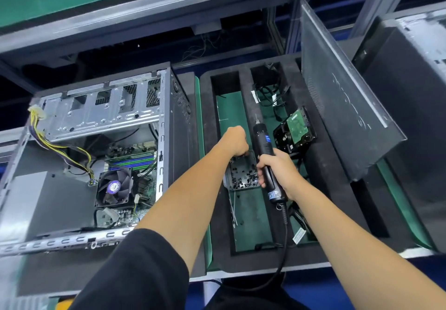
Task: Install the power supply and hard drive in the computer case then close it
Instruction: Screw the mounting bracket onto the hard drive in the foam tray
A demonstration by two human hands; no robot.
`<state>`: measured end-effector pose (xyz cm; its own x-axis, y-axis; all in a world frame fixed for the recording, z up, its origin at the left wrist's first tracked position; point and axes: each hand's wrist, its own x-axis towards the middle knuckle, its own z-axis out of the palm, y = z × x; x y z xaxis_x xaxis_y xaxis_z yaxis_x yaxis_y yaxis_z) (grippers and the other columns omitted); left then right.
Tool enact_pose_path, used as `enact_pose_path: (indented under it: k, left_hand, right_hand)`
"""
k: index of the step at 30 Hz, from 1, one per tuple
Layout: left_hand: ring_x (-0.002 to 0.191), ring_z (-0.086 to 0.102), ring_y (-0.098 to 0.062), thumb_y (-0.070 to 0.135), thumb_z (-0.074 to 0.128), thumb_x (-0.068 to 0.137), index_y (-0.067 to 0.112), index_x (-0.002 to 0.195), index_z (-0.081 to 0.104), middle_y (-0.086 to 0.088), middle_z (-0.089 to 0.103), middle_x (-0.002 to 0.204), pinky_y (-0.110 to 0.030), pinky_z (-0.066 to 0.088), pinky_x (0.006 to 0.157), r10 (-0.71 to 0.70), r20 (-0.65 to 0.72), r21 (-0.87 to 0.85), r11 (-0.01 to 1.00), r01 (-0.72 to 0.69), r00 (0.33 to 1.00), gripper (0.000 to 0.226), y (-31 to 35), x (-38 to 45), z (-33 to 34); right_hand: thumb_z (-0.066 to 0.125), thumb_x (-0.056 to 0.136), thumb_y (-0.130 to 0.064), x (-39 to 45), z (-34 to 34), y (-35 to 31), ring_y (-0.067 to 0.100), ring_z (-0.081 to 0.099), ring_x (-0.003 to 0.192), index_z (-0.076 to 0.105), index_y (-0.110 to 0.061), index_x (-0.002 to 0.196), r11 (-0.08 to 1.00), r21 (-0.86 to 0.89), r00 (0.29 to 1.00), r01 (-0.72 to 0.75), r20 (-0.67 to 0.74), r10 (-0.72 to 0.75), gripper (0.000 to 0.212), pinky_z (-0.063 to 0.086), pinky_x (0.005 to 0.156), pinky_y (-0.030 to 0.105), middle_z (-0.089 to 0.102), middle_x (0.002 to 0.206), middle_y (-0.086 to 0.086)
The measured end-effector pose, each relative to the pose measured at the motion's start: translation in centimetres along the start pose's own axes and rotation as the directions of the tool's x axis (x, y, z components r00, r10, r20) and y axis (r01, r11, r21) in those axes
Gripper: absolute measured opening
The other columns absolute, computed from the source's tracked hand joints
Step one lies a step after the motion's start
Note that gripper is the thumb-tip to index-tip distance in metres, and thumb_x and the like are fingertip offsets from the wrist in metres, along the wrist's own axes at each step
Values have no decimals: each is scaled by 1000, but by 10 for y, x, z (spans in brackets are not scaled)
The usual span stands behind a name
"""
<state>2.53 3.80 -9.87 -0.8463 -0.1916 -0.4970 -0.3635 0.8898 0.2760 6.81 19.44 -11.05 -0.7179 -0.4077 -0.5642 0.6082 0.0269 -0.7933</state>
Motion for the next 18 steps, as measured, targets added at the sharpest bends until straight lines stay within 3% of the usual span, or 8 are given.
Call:
enact_pose_path:
  k: [4, 7, 10, 13, 18]
  left_hand:
    - [64, 52, -23, 8, 72, 79, 5, 62, 50, -6, 53, 64, -32, 51, 61, -5, 59, 77, 997, 0, 998, 27, -3, 1, 5]
    - [64, 51, -26, -1, 60, 81, 8, 64, 42, -6, 47, 68, -33, 46, 57, 38, 11, 158, 987, -39, 999, 26, -2, -2, 16]
    - [78, 57, -32, -6, 54, 81, 3, 87, 54, -11, 55, 90, -34, 45, 62, 59, 72, 229, 971, -75, 996, 11, -2, -6, 29]
    - [95, 62, -33, -7, 58, 80, 1, 108, 58, -15, 60, 108, -33, 45, 66, 29, 105, 230, 972, -52, 994, 30, -6, -3, 43]
    - [83, 60, -34, -2, 51, 84, 2, 96, 59, -18, 63, 100, -34, 45, 65, 28, -22, 97, 995, -25, 999, 15, -3, 3, 50]
  right_hand:
    - [55, 73, 2, -1, 0, 0, 24, 47, 45, 46, -8, 86, 1000, 12, 1000, -3, 4, 3, 18, 42, 44, 30, 50, 60, 13]
    - [55, 71, 1, 0, 1, -1, 24, 47, 44, 46, -8, 86, 1000, 29, 1000, -11, 5, 11, 20, 42, 43, 29, 49, 60, 14]
    - [55, 70, 0, 0, 1, -1, 23, 46, 44, 47, -8, 87, 999, 39, 1000, -17, -1, 17, 20, 41, 43, 29, 49, 58, 13]
    - [55, 70, 0, -1, 1, 0, 23, 46, 44, 47, -8, 87, 998, 53, 1000, -21, 4, 20, 21, 41, 43, 29, 49, 58, 13]
    - [55, 70, 1, -1, 1, -1, 23, 47, 44, 47, -9, 87, 999, 41, 1000, -20, -4, 20, 21, 42, 43, 29, 49, 58, 13]
